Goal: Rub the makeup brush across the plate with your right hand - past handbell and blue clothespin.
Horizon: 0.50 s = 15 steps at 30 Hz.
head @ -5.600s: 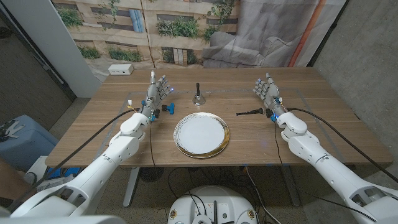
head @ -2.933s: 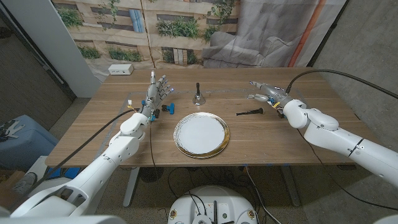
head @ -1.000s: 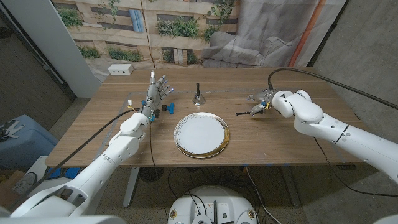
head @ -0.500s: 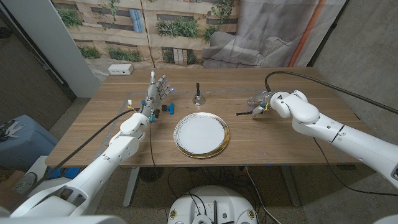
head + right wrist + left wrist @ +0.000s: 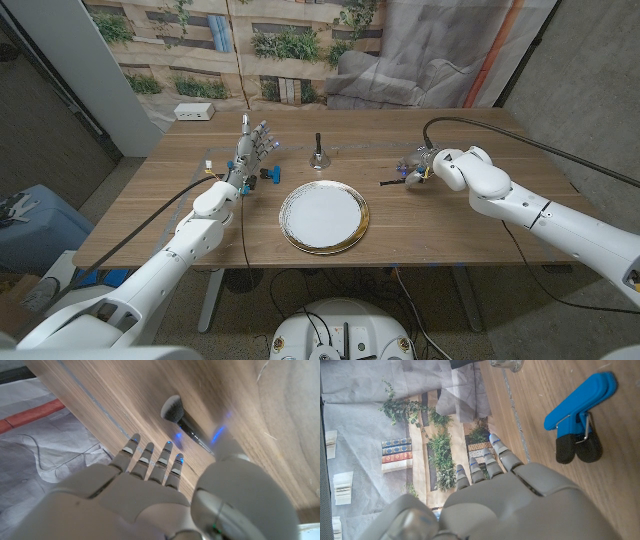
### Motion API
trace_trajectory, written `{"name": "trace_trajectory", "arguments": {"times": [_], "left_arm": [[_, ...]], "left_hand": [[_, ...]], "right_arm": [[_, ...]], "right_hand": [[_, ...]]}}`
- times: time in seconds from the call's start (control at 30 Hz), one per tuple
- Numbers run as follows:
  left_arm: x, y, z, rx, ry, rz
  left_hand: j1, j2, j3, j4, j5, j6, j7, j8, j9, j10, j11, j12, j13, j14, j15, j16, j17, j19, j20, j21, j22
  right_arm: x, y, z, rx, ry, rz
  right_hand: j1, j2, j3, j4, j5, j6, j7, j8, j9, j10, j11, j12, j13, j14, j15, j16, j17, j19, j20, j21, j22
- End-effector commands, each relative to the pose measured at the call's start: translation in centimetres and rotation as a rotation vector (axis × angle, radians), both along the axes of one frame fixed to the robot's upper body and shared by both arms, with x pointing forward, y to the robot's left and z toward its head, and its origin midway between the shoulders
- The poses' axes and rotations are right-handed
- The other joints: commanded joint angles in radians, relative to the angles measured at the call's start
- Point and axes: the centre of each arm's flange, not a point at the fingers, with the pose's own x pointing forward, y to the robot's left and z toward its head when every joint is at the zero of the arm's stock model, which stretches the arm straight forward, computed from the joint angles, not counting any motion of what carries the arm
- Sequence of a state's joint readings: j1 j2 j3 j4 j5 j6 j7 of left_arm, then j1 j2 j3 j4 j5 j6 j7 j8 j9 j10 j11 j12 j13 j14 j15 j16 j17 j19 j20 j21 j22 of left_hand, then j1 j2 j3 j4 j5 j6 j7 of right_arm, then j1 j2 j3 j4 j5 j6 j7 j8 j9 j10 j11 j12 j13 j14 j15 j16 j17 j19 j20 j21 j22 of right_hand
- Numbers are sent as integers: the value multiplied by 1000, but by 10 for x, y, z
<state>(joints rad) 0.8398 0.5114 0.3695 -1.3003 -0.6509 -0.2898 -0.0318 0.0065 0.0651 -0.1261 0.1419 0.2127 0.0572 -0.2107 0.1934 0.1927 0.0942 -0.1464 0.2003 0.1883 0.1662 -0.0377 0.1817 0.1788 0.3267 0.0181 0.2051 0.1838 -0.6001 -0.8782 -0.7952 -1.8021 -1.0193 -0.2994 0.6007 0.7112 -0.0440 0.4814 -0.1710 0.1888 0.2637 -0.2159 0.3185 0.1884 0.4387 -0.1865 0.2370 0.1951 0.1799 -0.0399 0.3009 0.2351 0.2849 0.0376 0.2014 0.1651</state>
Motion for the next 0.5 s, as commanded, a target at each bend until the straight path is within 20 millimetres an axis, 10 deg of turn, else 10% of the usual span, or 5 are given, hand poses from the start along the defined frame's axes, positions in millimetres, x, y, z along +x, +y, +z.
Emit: {"name": "trace_trajectory", "arguments": {"times": [0.03, 0.5], "left_arm": [[0, 0, 0, 0, 1, -1], [0, 0, 0, 0, 1, -1]], "left_hand": [[-1, 14, -2, 7, 3, -1, -10, 4, 2, -1, -11, 7, 3, 7, -13, 3, 2, 6, 1, 4, 5], [-1, 14, -2, 7, 3, -1, -10, 3, 2, 0, -12, 8, 3, 6, -13, 3, 2, 7, 1, 4, 5]], "right_arm": [[3, -2, -5, 0, -43, 22], [3, -11, -19, 26, -79, 45]], "right_hand": [[11, 17, -2, 4, -2, 42, -1, 16, 6, 38, -12, 5, 0, 20, -43, 14, 6, 13, -4, -2, 6], [55, 12, -27, 1, -10, 191, -3, 72, 15, 179, -32, 0, 2, 103, -104, 57, 12, 57, -17, -1, 6]]}}
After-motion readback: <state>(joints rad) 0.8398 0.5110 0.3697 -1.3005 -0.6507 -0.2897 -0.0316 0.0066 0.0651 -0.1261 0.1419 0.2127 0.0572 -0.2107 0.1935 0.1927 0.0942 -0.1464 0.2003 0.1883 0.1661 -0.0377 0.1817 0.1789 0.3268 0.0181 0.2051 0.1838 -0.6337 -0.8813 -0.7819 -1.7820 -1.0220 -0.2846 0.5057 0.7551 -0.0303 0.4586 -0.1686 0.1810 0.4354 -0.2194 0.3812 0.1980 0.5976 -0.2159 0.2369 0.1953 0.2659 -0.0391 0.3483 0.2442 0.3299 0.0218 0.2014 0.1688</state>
